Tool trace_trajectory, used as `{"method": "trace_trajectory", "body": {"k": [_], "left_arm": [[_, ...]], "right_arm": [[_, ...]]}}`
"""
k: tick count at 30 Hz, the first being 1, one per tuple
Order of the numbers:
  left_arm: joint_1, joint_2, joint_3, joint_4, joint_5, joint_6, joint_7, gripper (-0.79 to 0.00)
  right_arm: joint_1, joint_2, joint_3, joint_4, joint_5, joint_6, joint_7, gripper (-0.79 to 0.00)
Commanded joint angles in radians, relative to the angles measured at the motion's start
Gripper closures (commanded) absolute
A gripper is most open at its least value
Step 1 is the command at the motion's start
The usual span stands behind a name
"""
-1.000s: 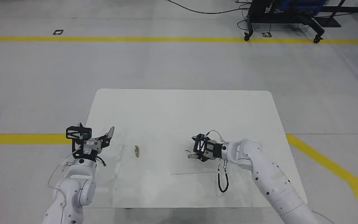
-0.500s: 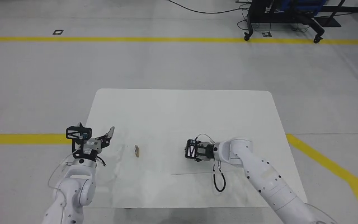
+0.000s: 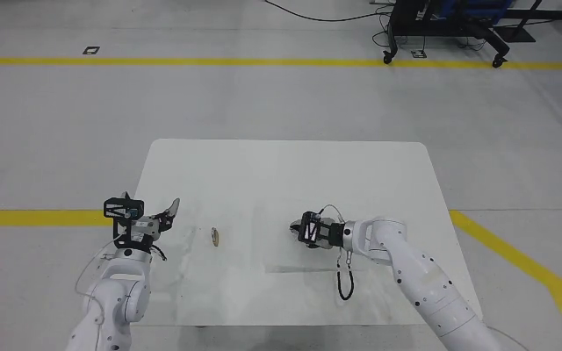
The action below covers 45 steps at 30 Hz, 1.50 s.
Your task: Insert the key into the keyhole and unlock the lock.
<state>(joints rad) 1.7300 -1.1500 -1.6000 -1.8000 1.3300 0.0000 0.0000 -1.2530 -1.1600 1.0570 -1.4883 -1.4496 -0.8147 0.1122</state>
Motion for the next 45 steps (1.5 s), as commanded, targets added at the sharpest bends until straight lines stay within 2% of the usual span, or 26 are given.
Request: {"method": "trace_trajectory", "body": {"k": [1, 12, 15, 18, 21, 24, 30, 34, 41, 45], "left_arm": [[0.0, 0.0, 0.0, 0.0, 0.0, 0.0, 0.0, -0.785], [-0.001, 0.0, 0.002, -0.004, -0.004, -0.006, 0.0, -0.785], [-0.011, 0.002, 0.014, -0.074, -0.022, -0.086, -0.039, -0.785], [-0.039, 0.004, 0.035, -0.143, -0.028, -0.169, -0.11, -0.785], [-0.083, 0.006, 0.092, -0.196, -0.004, -0.249, -0.21, -0.785], [-0.143, 0.004, 0.174, -0.202, 0.066, -0.288, -0.291, -0.785], [-0.275, -0.009, 0.37, -0.123, 0.167, -0.391, -0.416, -0.785], [-0.351, -0.024, 0.484, -0.038, 0.226, -0.411, -0.463, -0.785], [-0.447, -0.052, 0.609, 0.092, 0.289, -0.348, -0.496, -0.785], [-0.489, -0.067, 0.651, 0.177, 0.317, -0.297, -0.5, -0.785]], "right_arm": [[-0.014, 0.002, 0.017, 0.016, 0.039, 0.001, -0.064, 0.0], [-0.015, 0.002, 0.016, 0.016, 0.042, 0.002, -0.066, 0.0], [-0.021, 0.004, 0.026, 0.036, 0.059, 0.008, -0.103, 0.0], [-0.019, 0.005, 0.031, 0.072, 0.082, -0.025, -0.202, 0.0], [-0.012, 0.005, 0.026, 0.119, 0.071, -0.049, -0.287, 0.0], [0.001, 0.004, 0.013, 0.174, 0.04, -0.052, -0.357, 0.0], [0.025, 0.003, 0.001, 0.261, 0.003, -0.039, -0.456, 0.0], [0.045, 0.002, -0.008, 0.297, -0.019, -0.024, -0.477, 0.0], [0.069, 0.001, -0.026, 0.322, -0.038, -0.037, -0.499, 0.0], [0.084, -0.001, -0.037, 0.34, -0.036, -0.046, -0.517, 0.0]]}}
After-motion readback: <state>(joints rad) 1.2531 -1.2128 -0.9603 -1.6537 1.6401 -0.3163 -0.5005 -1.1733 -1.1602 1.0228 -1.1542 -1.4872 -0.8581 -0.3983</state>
